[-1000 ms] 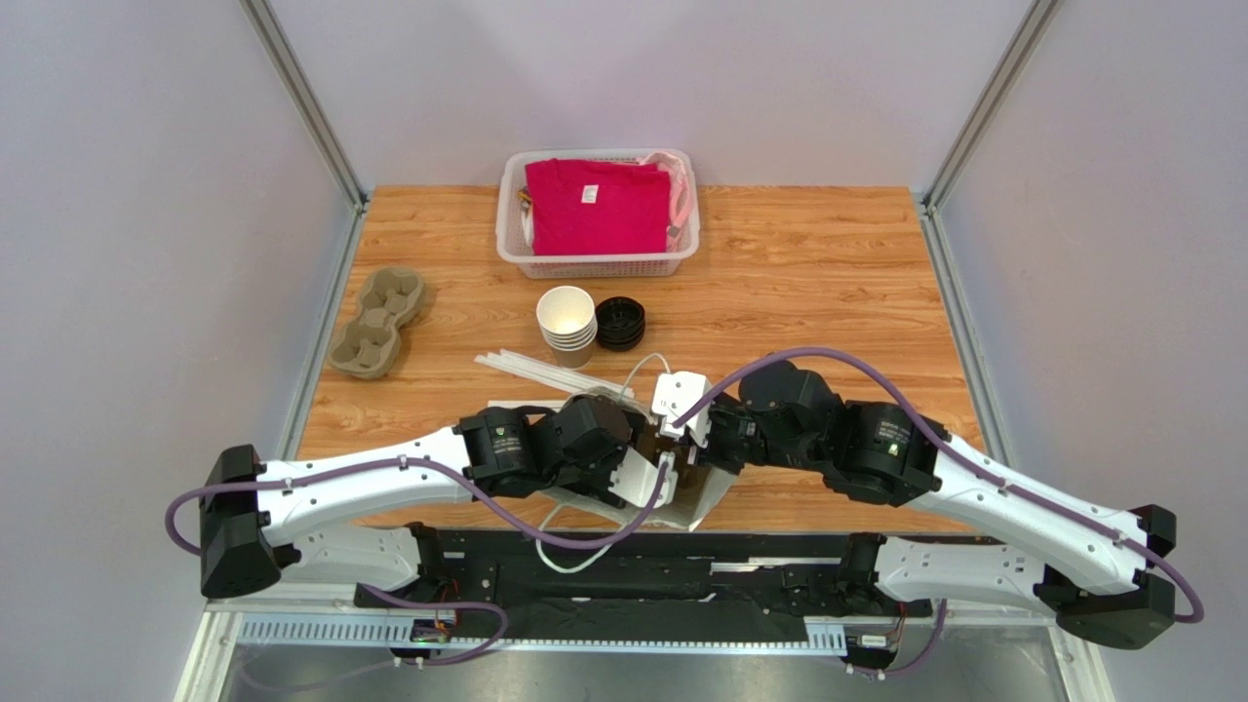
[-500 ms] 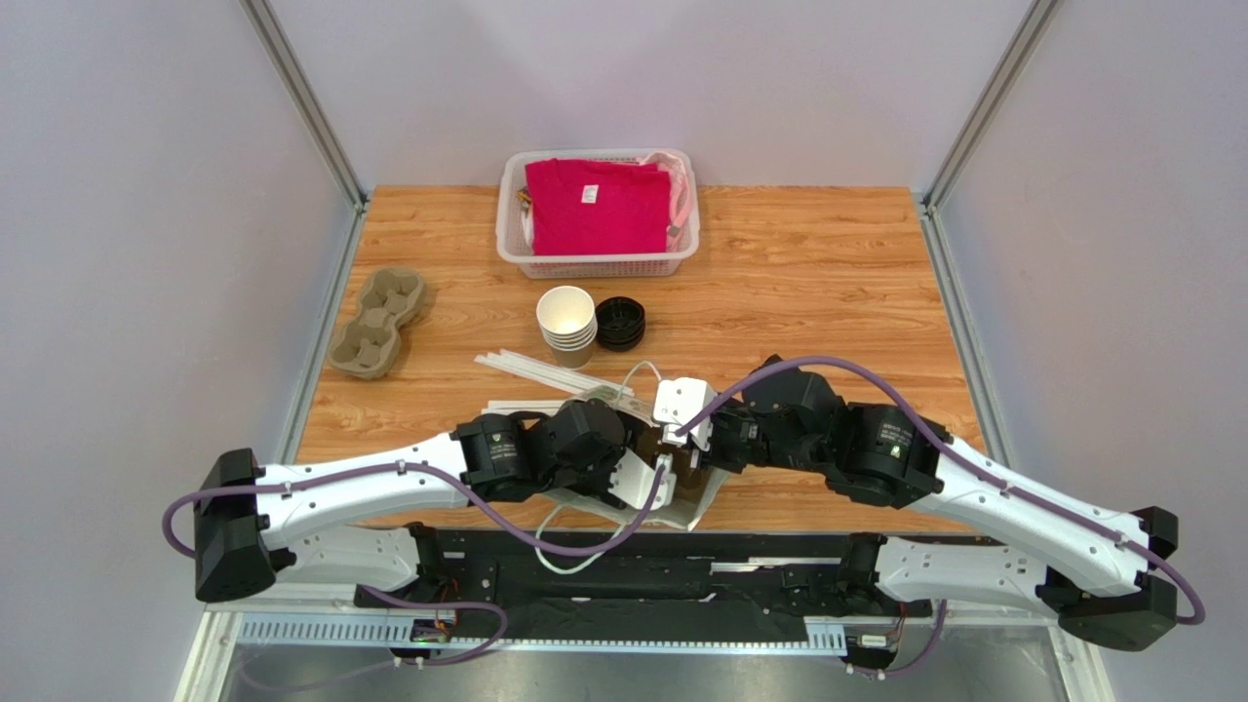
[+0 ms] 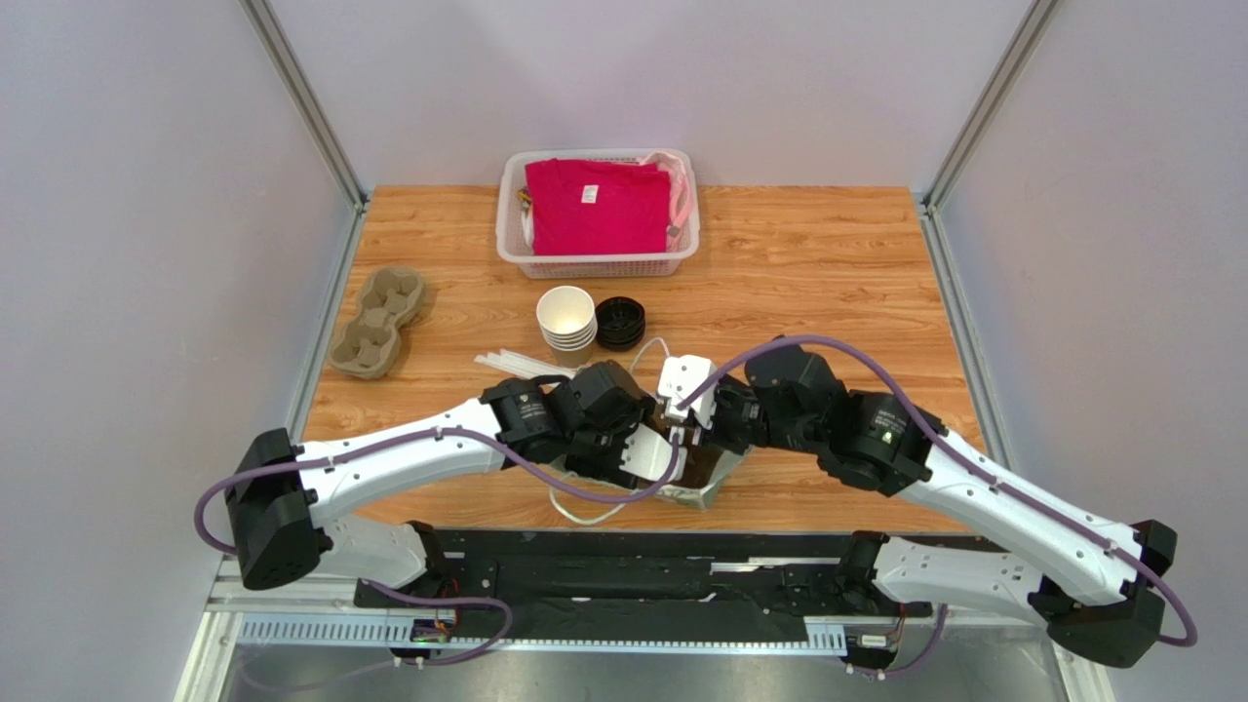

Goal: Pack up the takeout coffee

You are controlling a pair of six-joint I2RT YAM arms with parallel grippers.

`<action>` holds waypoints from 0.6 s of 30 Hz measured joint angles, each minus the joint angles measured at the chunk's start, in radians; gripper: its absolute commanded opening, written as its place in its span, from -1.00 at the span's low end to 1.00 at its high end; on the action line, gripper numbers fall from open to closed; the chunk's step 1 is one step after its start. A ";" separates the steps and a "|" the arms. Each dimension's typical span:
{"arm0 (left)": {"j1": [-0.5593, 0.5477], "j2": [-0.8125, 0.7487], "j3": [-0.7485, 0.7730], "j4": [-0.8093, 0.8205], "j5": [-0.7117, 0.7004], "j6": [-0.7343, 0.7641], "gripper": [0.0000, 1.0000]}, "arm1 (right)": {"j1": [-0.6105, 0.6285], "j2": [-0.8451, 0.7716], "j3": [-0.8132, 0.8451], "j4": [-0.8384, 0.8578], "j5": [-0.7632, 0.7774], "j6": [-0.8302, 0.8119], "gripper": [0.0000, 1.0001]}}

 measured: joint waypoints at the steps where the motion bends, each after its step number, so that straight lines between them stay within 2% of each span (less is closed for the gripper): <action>1: 0.010 0.013 0.011 -0.011 0.011 0.002 -1.00 | -0.025 0.008 0.002 0.005 -0.019 0.003 -1.00; 8: 0.090 0.140 0.149 -0.103 0.088 0.011 -1.00 | -0.236 0.123 0.084 0.006 -0.190 0.018 -1.00; 14: 0.164 0.266 0.299 -0.204 0.158 0.022 -1.00 | -0.304 0.189 0.128 0.010 -0.232 0.008 -1.00; 18: 0.180 0.303 0.335 -0.230 0.180 0.035 -1.00 | -0.331 0.204 0.137 0.009 -0.242 -0.002 -1.00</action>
